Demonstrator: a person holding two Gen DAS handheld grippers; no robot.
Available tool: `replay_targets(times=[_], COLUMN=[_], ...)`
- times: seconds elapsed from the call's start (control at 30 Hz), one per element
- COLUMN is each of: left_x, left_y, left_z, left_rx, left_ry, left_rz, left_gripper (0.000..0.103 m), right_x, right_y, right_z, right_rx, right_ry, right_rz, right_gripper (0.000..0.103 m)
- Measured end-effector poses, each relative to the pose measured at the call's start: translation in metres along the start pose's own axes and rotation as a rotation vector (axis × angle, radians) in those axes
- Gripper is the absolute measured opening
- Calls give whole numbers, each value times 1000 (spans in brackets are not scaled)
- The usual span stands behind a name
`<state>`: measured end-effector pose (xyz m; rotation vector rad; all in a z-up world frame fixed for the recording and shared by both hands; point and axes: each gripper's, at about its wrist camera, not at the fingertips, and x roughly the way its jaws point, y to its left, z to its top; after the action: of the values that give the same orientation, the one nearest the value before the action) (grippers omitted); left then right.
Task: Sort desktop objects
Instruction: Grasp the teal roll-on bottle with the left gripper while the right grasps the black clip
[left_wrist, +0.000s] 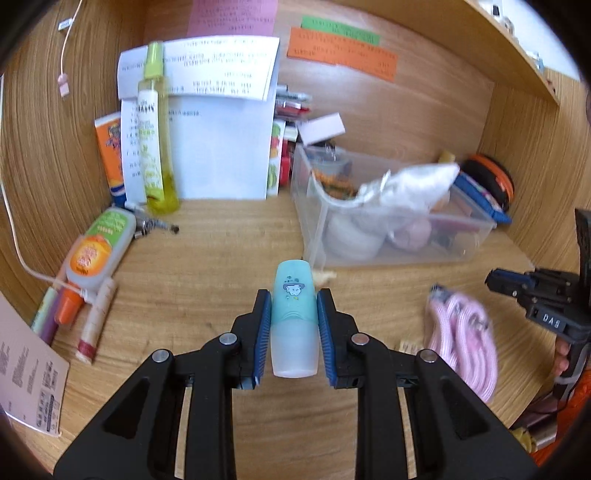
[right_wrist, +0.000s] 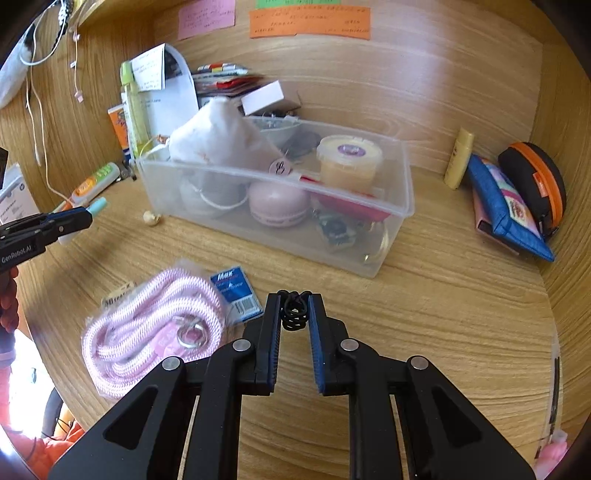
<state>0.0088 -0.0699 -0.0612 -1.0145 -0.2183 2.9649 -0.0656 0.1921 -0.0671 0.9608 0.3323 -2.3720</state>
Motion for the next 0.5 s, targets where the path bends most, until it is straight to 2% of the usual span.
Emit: replay_targets(times=[0.5], left_x=[-10], left_y=[-13], left_z=[57], left_rx=[24], left_ry=[-137], left_rz=[-23], left_gripper=[24], right_x=[-25], right_y=[-24], right_z=[41], right_rx=[-4], right_ry=[-129], right_rz=[-40], right_gripper=[13])
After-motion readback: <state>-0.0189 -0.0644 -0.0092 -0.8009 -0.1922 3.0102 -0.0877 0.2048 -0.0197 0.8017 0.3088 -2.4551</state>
